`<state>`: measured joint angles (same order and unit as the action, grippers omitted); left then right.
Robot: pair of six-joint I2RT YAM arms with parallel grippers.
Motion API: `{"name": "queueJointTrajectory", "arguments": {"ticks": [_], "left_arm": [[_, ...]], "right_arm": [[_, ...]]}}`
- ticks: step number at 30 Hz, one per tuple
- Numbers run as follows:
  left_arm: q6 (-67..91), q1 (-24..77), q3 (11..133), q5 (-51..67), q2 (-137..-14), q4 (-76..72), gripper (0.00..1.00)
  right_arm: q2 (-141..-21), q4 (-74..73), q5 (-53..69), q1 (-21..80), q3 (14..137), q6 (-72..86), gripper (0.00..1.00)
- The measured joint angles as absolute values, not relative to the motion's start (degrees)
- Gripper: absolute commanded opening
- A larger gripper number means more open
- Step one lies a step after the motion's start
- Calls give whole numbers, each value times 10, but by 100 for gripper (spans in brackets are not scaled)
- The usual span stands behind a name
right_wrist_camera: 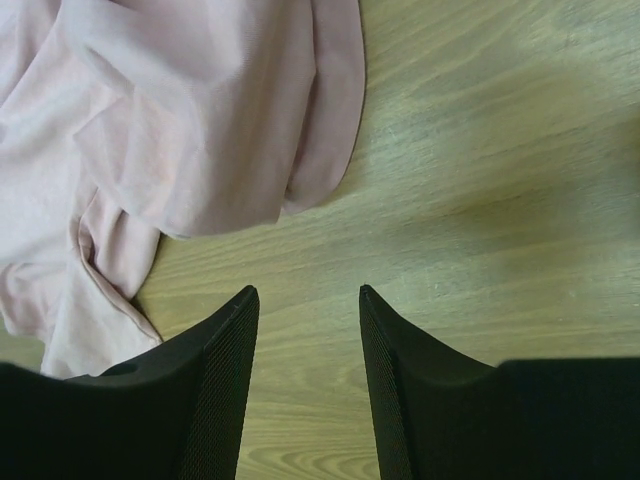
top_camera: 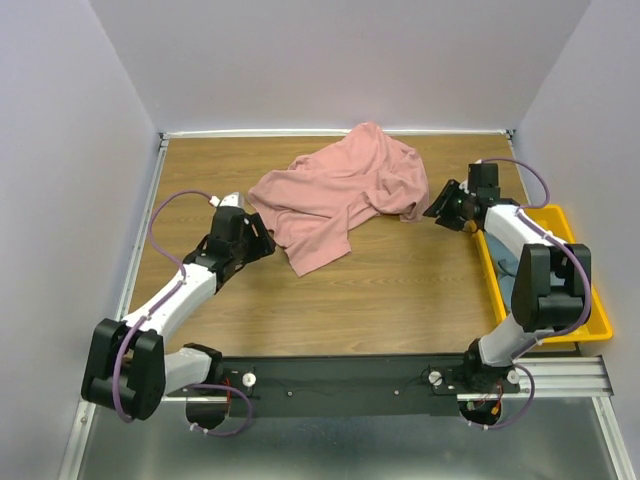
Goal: Fold and stack the t-shirts
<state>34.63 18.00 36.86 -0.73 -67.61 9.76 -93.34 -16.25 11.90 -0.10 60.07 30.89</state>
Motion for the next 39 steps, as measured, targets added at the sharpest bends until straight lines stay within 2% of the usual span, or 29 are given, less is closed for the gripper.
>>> {"name": "queueJointTrajectory", "arguments": {"ticks": [5,9,14,16,27,28,39], "left_arm": [[397,165,344,20,-686,56,72],[420,196,332,37,-707,39,72],[435,240,321,36,-712,26,64],[436,253,320,31,-719,25,59],[434,305,339,-51,-804,7,56],[433,308,343,-59,-811,1,52],[417,319,357,-90,-855,-55,51]], "right_arm": [[-930,-141,142,-5,580,310,53],[-900,-133,150,-5,557,303,53],[-858,-130,154,-5,535,299,53],[-846,-129,155,-5,530,299,53],[-827,-129,163,-5,503,295,53],[-826,-129,163,-5,502,295,53],[-812,-129,169,-5,495,294,53]]}}
